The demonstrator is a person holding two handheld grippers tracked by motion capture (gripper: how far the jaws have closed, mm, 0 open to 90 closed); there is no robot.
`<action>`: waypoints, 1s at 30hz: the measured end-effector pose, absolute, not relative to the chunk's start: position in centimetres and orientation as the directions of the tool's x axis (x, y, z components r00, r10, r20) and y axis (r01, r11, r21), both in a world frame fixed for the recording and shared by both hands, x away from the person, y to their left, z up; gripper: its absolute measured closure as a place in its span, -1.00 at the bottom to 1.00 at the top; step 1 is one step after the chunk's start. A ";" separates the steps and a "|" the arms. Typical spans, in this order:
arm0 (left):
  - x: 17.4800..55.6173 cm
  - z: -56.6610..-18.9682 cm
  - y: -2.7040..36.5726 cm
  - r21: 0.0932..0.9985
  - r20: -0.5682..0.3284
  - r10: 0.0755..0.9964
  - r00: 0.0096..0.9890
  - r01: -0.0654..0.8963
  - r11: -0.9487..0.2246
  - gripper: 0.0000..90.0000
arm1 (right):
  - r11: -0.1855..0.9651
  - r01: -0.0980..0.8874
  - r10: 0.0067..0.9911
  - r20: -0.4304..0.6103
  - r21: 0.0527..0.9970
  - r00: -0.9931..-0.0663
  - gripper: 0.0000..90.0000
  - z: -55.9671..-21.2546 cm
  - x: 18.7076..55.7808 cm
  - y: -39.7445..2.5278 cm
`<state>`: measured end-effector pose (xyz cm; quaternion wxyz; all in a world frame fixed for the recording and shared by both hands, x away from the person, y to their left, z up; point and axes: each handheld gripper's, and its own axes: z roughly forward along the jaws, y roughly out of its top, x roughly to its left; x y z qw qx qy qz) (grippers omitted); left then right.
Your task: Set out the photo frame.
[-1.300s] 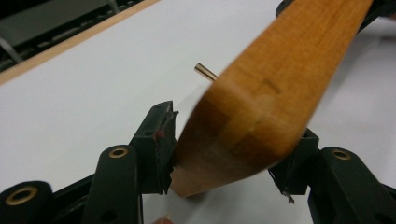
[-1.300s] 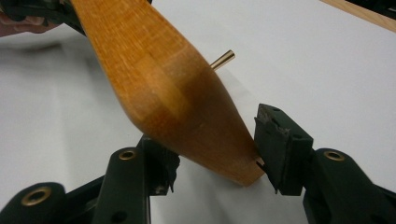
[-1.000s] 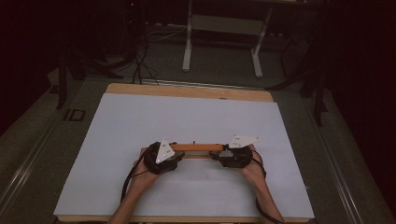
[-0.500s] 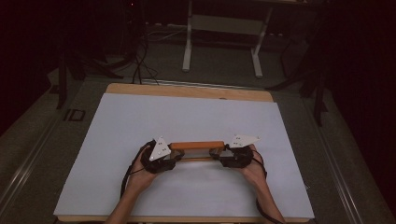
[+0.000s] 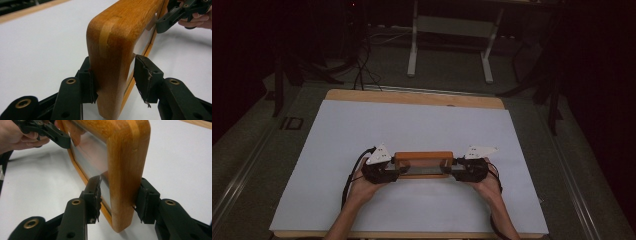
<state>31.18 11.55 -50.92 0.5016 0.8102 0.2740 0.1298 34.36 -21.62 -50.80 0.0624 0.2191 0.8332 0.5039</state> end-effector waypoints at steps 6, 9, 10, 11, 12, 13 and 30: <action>31.5 -51.4 11.3 0.867 -0.088 0.573 0.815 0.346 -0.358 0.19 | 0.399 0.343 0.415 0.166 0.850 -0.895 0.34 -51.3 34.5 -22.0; 31.5 -51.4 11.2 0.868 -0.089 0.580 0.810 0.349 -0.354 0.17 | 0.410 0.357 0.413 0.178 0.839 -0.893 0.34 -51.7 34.6 -21.9; 31.6 -51.4 11.2 0.868 -0.092 0.581 0.809 0.351 -0.351 0.17 | 0.410 0.357 0.413 0.178 0.839 -0.893 0.34 -51.7 34.6 -21.9; 31.6 -51.4 11.2 0.867 -0.097 0.583 0.806 0.356 -0.348 0.17 | 0.407 0.358 0.412 0.181 0.840 -0.893 0.34 -51.7 34.7 -21.9; 31.6 -51.4 11.2 0.867 -0.099 0.586 0.804 0.359 -0.346 0.17 | 0.406 0.359 0.414 0.181 0.840 -0.892 0.34 -51.7 34.7 -21.9; 31.6 -51.4 11.2 0.866 -0.103 0.589 0.802 0.363 -0.343 0.16 | 0.400 0.364 0.416 0.187 0.841 -0.890 0.34 -51.8 34.7 -21.9; 31.9 -52.0 11.4 0.840 -0.098 0.643 0.760 0.409 -0.356 0.12 | 0.372 0.392 0.433 0.216 0.842 -0.875 0.37 -52.3 35.5 -22.1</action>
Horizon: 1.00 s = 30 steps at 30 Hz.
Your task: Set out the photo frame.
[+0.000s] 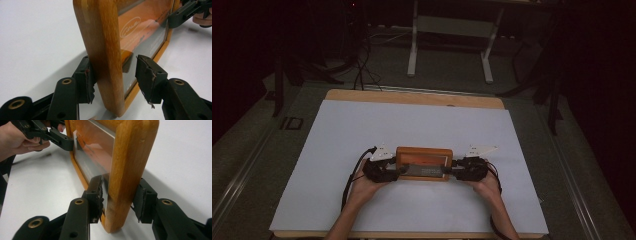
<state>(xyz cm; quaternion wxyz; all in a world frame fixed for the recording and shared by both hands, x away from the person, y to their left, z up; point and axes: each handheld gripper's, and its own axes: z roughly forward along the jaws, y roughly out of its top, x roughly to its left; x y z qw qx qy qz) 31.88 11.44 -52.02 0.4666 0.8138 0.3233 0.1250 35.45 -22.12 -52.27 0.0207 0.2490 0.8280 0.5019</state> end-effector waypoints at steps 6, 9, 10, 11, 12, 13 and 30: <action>31.9 -52.2 11.7 0.835 -0.103 0.652 0.751 0.421 -0.353 0.16 | 0.369 0.400 0.446 0.217 0.839 -0.868 0.36 -52.4 35.7 -22.1; 31.9 -52.2 11.7 0.834 -0.100 0.655 0.749 0.423 -0.355 0.18 | 0.370 0.401 0.444 0.219 0.838 -0.869 0.36 -52.4 35.7 -22.1; 31.9 -52.2 11.7 0.833 -0.098 0.658 0.747 0.423 -0.356 0.20 | 0.370 0.401 0.445 0.219 0.838 -0.869 0.36 -52.4 35.7 -22.1; 31.9 -52.1 11.7 0.832 -0.096 0.660 0.745 0.424 -0.358 0.22 | 0.370 0.401 0.445 0.219 0.838 -0.868 0.36 -52.4 35.7 -22.1; 31.8 -52.1 11.6 0.832 -0.096 0.661 0.744 0.425 -0.357 0.23 | 0.369 0.402 0.445 0.220 0.838 -0.868 0.36 -52.4 35.7 -22.2; 31.8 -52.1 11.6 0.831 -0.094 0.661 0.744 0.425 -0.360 0.24 | 0.369 0.401 0.444 0.220 0.838 -0.869 0.36 -52.4 35.7 -22.2; 31.6 -52.1 11.4 0.828 -0.060 0.661 0.748 0.407 -0.386 0.22 | 0.367 0.404 0.455 0.217 0.838 -0.864 0.36 -52.3 35.6 -22.2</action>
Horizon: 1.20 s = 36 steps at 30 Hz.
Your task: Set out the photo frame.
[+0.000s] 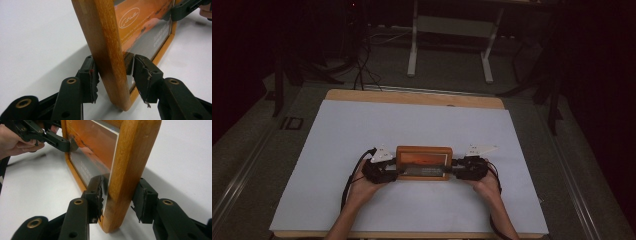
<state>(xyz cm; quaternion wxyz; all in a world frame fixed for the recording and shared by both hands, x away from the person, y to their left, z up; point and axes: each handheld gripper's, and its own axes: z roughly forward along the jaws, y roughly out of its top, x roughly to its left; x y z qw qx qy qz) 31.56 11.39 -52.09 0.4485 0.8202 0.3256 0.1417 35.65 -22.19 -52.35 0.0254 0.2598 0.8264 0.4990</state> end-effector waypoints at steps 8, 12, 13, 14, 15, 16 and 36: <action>31.5 -52.1 11.4 0.826 -0.056 0.661 0.748 0.407 -0.390 0.20 | 0.371 0.397 0.471 0.198 0.839 -0.859 0.28 -52.2 35.6 -22.2; 31.3 -51.9 11.4 0.821 -0.049 0.661 0.749 0.406 -0.400 0.17 | 0.371 0.394 0.483 0.187 0.841 -0.855 0.23 -51.8 35.3 -22.5; 31.3 -51.9 11.4 0.821 -0.046 0.661 0.749 0.406 -0.402 0.17 | 0.371 0.393 0.483 0.186 0.841 -0.856 0.22 -51.7 35.3 -22.5; 31.3 -51.9 11.4 0.821 -0.046 0.661 0.749 0.406 -0.402 0.16 | 0.371 0.393 0.483 0.186 0.841 -0.856 0.22 -51.7 35.3 -22.5; 31.1 -51.8 11.6 0.821 -0.048 0.661 0.748 0.407 -0.400 0.16 | 0.374 0.389 0.482 0.182 0.842 -0.857 0.21 -51.6 35.3 -22.6; 31.1 -51.7 11.7 0.823 -0.048 0.662 0.748 0.405 -0.398 0.16 | 0.371 0.386 0.481 0.181 0.845 -0.858 0.19 -51.4 35.1 -22.7; 29.8 -50.7 15.2 0.854 -0.077 0.706 0.704 0.412 -0.318 0.14 | 0.370 0.391 0.502 0.173 0.843 -0.847 0.16 -50.2 34.6 -25.7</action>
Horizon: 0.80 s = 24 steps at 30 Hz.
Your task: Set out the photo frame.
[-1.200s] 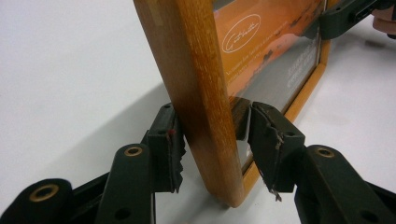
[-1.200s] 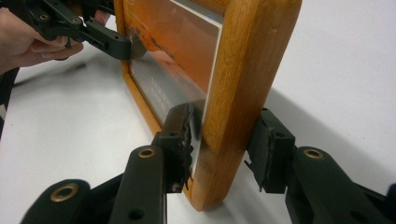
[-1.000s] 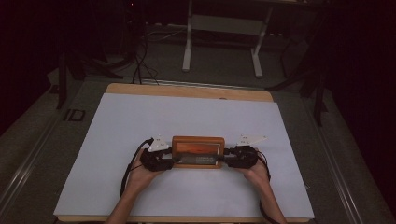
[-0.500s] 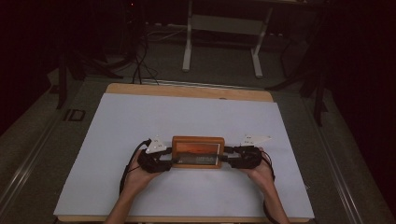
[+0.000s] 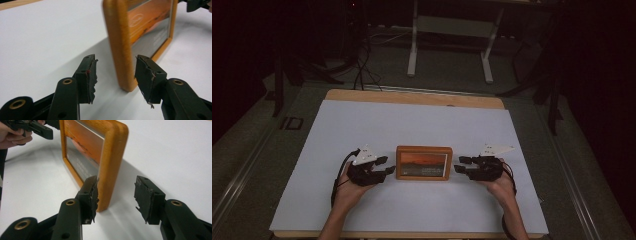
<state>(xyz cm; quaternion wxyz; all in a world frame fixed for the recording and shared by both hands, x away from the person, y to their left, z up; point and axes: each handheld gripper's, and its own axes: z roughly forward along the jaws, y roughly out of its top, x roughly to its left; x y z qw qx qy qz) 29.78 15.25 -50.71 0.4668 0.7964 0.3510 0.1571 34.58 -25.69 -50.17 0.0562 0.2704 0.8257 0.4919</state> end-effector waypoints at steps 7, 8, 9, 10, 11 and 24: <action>30.0 -50.8 16.7 0.849 -0.073 0.748 0.660 0.435 -0.301 0.14 | 0.385 0.404 0.514 0.171 0.830 -0.841 0.15 -50.5 34.7 -25.5; 30.1 -50.8 16.9 0.848 -0.072 0.754 0.653 0.438 -0.299 0.14 | 0.392 0.404 0.517 0.165 0.827 -0.840 0.15 -50.5 34.7 -25.4; 30.1 -50.8 17.1 0.847 -0.070 0.760 0.646 0.440 -0.297 0.14 | 0.397 0.404 0.520 0.160 0.824 -0.839 0.15 -50.6 34.7 -25.4; 30.1 -50.8 17.2 0.847 -0.073 0.766 0.638 0.445 -0.290 0.14 | 0.397 0.407 0.524 0.160 0.823 -0.836 0.15 -50.6 34.7 -25.4; 30.2 -50.9 17.3 0.846 -0.068 0.773 0.631 0.448 -0.291 0.14 | 0.395 0.410 0.530 0.160 0.822 -0.832 0.15 -50.6 34.8 -25.4; 32.0 -53.1 18.2 0.760 0.015 0.880 0.474 0.566 -0.318 0.09 | 0.384 0.476 0.666 0.120 0.791 -0.737 0.11 -51.1 35.5 -25.8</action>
